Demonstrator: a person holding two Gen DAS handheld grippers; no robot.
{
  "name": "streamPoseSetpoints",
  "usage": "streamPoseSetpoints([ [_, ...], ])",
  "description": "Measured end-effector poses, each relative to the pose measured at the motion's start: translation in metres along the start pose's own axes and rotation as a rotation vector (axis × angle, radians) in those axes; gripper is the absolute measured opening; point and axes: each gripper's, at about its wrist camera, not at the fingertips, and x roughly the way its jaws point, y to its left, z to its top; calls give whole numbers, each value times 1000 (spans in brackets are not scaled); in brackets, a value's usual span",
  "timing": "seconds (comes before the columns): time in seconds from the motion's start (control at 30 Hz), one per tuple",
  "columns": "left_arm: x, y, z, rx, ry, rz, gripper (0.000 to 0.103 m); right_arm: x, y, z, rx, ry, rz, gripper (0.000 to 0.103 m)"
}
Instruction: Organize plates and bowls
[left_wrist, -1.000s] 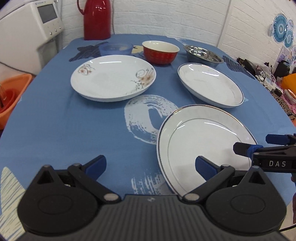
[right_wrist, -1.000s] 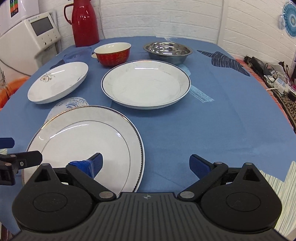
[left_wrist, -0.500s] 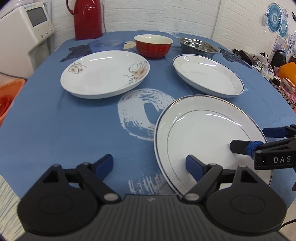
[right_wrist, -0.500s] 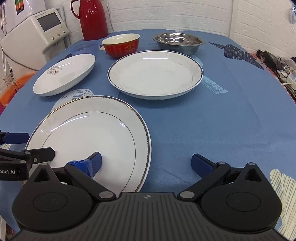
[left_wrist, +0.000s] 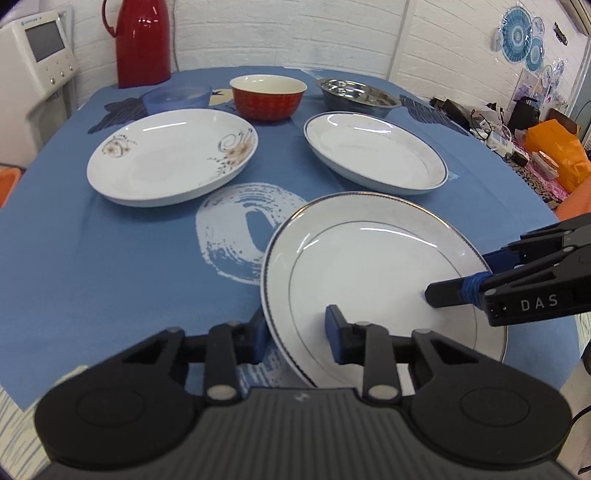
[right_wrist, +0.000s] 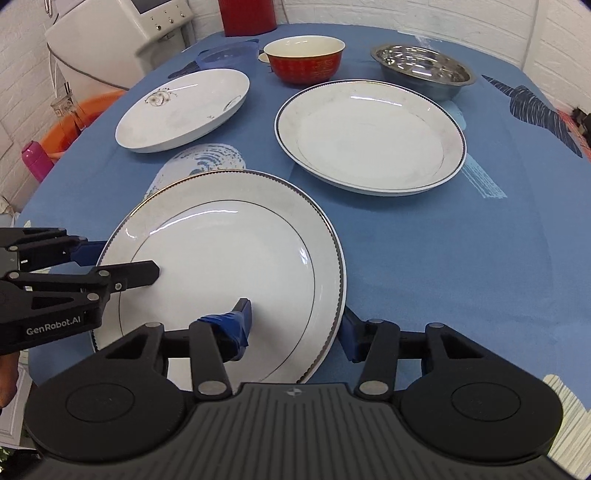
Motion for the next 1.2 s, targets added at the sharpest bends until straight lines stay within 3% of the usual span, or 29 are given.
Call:
streamPoseSetpoints([
  [0.1, 0, 10, 3, -69, 16, -52, 14, -1, 2, -5, 14, -25, -6, 34],
  [0.43, -5, 21, 4, -85, 51, -35, 15, -1, 15, -15, -8, -81, 19, 42],
  [0.47, -5, 19, 4, -79, 51, -27, 18, 0, 13, -13, -9, -81, 19, 41],
  [0.57, -4, 9, 1, -44, 34, -21, 49, 3, 10, -9, -16, -85, 7, 47],
  [0.73, -4, 0, -4, -5, 2, 20, 44, 2, 11, -15, -15, -111, -4, 52],
  [0.8, -5, 4, -3, -26, -5, 32, 27, 0, 15, -16, -35, -96, 18, 44],
  [0.87, -6, 12, -2, -66, -7, 24, 18, -2, 21, -18, -33, -89, 14, 44],
  [1.2, -40, 56, -4, -135, -31, 58, 17, -11, 66, -9, -11, -143, 62, 48],
])
